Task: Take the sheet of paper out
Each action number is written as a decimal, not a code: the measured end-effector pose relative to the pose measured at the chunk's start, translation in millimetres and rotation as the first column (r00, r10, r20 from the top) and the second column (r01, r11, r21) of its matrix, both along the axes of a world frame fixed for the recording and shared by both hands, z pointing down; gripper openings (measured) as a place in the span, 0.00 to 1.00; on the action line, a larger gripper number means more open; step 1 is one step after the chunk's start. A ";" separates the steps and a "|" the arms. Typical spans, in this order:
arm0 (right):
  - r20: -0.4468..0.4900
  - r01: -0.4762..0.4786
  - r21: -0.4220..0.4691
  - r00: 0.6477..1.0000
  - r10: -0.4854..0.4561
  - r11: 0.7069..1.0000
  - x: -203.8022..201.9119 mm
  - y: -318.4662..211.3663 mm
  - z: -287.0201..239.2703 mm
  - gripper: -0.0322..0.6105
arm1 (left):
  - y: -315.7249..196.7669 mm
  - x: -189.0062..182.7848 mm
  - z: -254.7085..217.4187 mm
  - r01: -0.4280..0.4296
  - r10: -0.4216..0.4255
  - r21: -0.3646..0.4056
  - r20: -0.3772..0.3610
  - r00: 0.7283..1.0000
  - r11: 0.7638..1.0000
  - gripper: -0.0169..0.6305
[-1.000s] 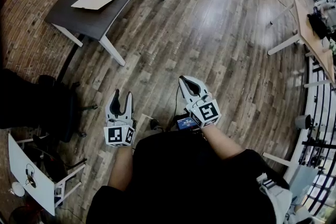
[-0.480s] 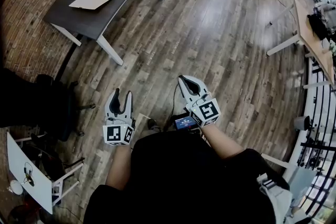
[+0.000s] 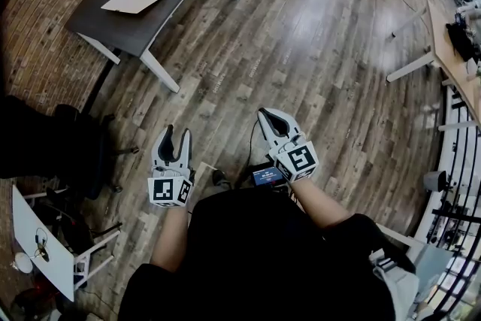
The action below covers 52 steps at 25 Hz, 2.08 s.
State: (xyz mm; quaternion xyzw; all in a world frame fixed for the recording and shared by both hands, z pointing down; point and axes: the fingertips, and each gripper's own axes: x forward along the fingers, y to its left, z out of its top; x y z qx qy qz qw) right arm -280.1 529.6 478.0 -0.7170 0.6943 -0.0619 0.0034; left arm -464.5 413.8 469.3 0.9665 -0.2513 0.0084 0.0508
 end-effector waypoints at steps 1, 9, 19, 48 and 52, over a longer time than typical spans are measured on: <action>0.000 0.000 0.001 1.000 0.000 1.000 1.5 -0.1 -0.2 0.05 | 0.2 1.3 0.6 0.001 -0.001 -0.002 0.001 1.000 1.000 0.28; -0.005 0.012 0.009 1.000 -0.012 1.000 17.8 2.0 2.5 0.05 | 5.4 15.2 3.7 0.015 -0.015 -0.005 0.009 1.000 1.000 0.28; -0.049 0.041 0.062 0.998 -0.038 0.997 31.9 6.7 -8.1 0.05 | 8.4 34.3 3.2 0.040 -0.040 0.005 0.011 0.999 0.999 0.27; -0.049 0.053 0.017 0.997 -0.052 0.998 109.7 -70.6 26.6 0.05 | -69.1 114.7 37.5 0.040 -0.040 -0.032 0.017 0.999 0.999 0.27; -0.050 0.072 0.005 0.996 -0.071 0.997 126.0 -128.8 24.3 0.05 | -118.7 140.9 35.7 0.018 -0.017 -0.012 0.033 0.999 1.000 0.27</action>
